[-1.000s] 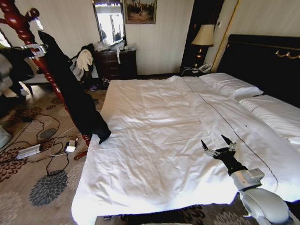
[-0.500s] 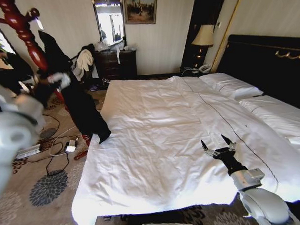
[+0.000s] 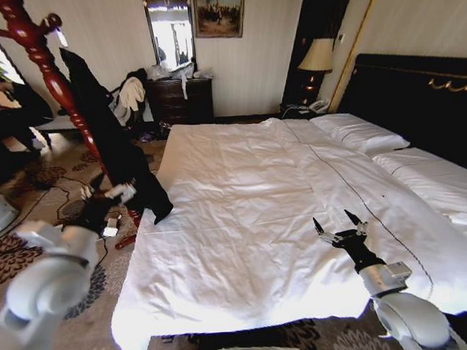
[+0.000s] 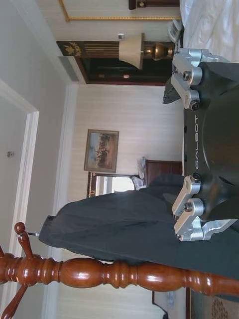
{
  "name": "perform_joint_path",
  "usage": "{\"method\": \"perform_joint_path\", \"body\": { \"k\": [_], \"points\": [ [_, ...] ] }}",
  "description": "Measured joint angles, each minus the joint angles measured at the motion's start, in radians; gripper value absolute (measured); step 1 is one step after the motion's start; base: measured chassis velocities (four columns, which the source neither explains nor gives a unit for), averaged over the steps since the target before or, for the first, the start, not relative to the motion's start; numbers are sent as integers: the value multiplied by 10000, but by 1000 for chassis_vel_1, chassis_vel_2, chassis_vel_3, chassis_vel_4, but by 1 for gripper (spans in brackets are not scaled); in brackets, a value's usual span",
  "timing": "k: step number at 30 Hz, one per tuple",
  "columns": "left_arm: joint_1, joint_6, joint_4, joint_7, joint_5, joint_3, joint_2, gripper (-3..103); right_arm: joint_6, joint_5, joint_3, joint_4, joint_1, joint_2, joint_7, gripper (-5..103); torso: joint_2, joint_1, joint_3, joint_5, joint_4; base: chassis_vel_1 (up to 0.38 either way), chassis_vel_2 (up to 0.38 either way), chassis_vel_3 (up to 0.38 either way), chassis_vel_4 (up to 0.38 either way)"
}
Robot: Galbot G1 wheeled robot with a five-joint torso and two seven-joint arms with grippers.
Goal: Pick up the clothes from the bed and hang them on the clothes hanger.
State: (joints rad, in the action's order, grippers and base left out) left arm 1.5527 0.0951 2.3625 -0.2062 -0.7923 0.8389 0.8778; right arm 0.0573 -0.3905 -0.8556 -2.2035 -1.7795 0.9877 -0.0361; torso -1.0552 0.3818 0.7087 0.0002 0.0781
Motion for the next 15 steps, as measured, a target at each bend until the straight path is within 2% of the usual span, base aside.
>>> {"method": "perform_joint_path", "body": {
  "k": [1, 4, 6, 11, 15],
  "points": [
    [0, 0, 0, 0, 0, 0, 0, 100, 0, 0, 0, 0, 0, 0, 0, 100, 0, 0, 0, 0, 0, 0, 0, 0, 0],
    [752, -531, -43, 309, 1032, -323, 743, 100, 0, 0, -1, 0, 0, 0, 0, 100, 0, 0, 0, -2, -1, 0, 0, 0, 0],
    [960, -688, -45, 420, 1277, -418, 929, 100, 0, 0, -1, 0, 0, 0, -1, 100, 0, 0, 0, -1, -2, 0, 0, 0, 0],
    [2006, -1577, -168, 1028, 2834, -935, 1673, 100, 0, 0, -1, 0, 0, 0, 0, 100, 0, -1, 0, -1, -1, 0, 0, 0, 0],
    [2524, -1971, -285, 1260, 3441, -1126, 2074, 100, 0, 0, -1, 0, 0, 0, 0, 100, 0, -1, 0, 0, -2, 0, 0, 0, 0]
  ]
}}
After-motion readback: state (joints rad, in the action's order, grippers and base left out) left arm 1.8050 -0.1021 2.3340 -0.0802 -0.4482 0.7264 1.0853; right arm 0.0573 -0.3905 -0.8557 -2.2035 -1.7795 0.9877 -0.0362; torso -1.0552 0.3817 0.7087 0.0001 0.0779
